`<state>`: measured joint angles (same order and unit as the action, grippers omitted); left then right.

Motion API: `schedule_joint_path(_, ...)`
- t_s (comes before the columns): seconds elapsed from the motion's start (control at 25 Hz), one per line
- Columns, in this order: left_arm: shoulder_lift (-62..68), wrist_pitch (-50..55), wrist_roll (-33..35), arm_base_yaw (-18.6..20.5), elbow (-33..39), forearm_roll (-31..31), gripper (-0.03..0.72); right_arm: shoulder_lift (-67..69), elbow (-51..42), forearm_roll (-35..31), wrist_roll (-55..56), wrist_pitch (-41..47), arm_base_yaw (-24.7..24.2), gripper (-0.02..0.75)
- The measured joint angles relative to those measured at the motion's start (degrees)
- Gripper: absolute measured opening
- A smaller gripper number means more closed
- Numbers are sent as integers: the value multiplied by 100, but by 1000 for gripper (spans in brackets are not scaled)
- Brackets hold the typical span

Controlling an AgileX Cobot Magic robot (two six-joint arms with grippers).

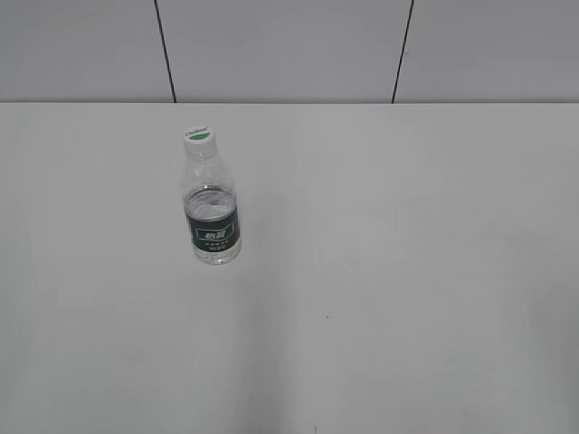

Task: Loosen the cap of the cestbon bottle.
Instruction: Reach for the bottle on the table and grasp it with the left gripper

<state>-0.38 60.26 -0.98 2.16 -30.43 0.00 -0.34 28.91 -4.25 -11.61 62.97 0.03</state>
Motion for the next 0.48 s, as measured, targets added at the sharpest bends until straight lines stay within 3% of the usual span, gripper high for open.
schedule_joint_path(0.48, 0, 0, 0, 0, 0, 0, 241, 0, 0, 0, 0, 0, 0, 519)
